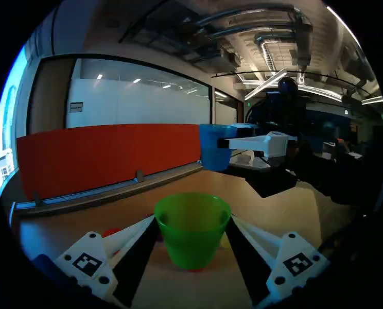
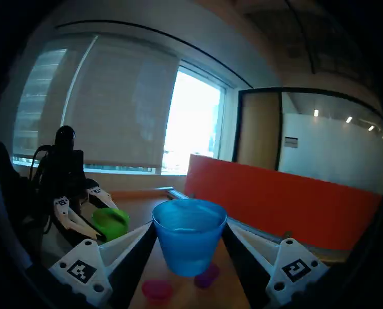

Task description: Pour water

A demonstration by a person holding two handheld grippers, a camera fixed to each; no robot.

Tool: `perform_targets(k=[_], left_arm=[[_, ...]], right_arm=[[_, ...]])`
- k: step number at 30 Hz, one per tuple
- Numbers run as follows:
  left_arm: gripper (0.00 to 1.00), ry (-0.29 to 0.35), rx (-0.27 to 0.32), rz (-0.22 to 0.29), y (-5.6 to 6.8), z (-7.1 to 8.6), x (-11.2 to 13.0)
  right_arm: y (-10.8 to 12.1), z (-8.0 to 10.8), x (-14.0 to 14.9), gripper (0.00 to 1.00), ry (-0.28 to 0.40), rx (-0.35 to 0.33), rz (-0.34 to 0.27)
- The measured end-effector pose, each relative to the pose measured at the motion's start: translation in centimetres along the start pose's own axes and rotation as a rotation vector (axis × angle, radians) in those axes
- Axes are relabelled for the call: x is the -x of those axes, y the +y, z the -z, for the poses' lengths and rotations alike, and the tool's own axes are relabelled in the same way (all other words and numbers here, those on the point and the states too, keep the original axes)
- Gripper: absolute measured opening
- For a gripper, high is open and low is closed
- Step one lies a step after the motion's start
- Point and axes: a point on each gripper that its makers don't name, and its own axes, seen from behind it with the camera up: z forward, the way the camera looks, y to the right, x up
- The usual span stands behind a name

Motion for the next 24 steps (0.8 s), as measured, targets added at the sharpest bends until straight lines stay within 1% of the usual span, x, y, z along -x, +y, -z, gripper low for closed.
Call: perform_targets(k=[9, 17, 24], left_arm=[[0.86, 0.002, 0.019, 0.0, 0.3, 0.1, -0.2], [0.86, 0.006, 0.043, 0.002, 0.8, -0.2, -0.4], [0.86, 0.009, 0.056, -0.003, 1.1, -0.6, -0.6]], right_arm=[[-0.7, -1.1, -1.0, 0.89, -0.018, -0.037, 0.137], [-1.6, -2.0, -2.1, 0.89, -0.024, -0.069, 0.263], [-2.2, -2.5, -2.9, 0.89, -0.021, -0.082, 0.346]])
